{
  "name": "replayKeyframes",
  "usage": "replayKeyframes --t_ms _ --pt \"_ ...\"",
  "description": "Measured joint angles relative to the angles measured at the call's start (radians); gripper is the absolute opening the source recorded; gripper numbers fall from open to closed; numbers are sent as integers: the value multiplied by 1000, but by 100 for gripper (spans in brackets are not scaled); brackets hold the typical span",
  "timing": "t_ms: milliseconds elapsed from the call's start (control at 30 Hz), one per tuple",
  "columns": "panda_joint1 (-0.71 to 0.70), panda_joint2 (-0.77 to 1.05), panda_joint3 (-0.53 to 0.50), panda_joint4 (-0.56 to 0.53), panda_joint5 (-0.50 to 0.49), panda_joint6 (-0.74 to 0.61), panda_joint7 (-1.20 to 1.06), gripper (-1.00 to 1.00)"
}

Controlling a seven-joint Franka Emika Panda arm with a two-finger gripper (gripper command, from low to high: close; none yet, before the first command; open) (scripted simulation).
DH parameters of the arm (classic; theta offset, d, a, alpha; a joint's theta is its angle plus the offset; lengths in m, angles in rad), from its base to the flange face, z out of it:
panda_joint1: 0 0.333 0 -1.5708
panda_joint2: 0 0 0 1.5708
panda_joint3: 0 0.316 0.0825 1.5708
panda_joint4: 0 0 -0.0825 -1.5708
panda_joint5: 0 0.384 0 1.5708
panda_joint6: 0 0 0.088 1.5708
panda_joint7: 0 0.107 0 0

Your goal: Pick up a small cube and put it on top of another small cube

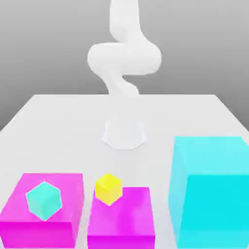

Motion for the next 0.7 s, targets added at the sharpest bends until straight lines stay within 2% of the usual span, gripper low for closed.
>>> replayKeyframes --t_ms 367,700 --pt "-69 403 -91 113 -38 54 -58 0" --pt "-164 769 -171 214 28 104 -179 0"
